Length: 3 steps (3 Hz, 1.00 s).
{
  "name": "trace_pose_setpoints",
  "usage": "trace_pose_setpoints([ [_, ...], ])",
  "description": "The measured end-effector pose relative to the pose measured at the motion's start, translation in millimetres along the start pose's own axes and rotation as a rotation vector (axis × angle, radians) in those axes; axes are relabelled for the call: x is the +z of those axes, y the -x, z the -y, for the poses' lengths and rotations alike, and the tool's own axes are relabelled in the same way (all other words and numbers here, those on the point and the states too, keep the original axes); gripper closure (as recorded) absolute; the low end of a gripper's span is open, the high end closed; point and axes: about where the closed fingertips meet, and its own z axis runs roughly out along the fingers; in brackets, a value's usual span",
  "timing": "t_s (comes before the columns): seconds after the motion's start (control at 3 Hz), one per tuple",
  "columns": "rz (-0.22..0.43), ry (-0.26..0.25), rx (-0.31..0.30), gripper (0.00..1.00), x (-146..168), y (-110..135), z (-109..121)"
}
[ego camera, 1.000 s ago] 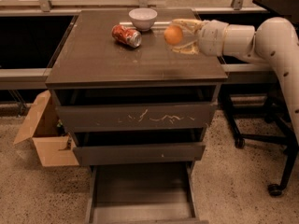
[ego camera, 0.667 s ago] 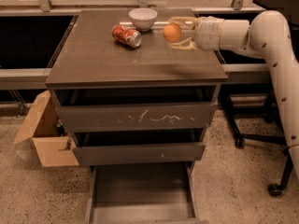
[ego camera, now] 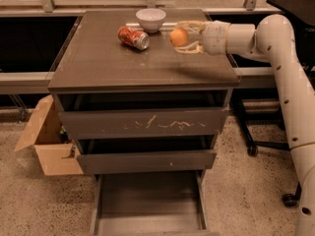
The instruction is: Pick orange from bottom drawer and place on counter
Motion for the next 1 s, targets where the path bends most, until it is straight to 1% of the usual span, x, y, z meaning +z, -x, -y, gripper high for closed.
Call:
trace_pose_setpoints([
  [0.33,-0.006,-0.022,0.053,1.0,7.0,-4.9,5.8],
  [0.67,-0.023,-0.038,0.187,1.0,16.4,-14.9,20.9],
  [1.0,-0.049,-0.01,0.284,1.0,23.2,-21.9,24.6],
])
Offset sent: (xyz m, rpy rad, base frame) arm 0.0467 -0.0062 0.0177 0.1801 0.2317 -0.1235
